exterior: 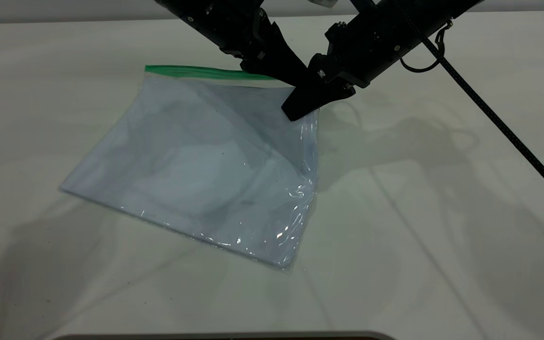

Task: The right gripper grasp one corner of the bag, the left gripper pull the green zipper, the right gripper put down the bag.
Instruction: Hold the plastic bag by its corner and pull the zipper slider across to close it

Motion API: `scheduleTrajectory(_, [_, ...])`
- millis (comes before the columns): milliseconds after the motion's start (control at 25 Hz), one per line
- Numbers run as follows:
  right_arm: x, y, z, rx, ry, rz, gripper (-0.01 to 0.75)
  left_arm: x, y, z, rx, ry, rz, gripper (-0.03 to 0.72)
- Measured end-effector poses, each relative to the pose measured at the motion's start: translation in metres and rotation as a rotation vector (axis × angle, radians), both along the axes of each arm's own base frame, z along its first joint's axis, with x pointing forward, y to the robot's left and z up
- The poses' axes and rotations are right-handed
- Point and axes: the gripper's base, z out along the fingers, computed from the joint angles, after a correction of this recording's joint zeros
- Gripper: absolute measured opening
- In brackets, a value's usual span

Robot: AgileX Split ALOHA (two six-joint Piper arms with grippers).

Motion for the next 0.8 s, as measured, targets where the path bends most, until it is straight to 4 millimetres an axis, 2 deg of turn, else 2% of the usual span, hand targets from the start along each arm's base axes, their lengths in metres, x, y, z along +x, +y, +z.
scheduleTrajectory(800, [0.0036,-0.0056,0.0003,0.005,0.0,-0.026,0.036,0.0033,0.0004,0.0026,0.022,-0.028,-0.015,0.261])
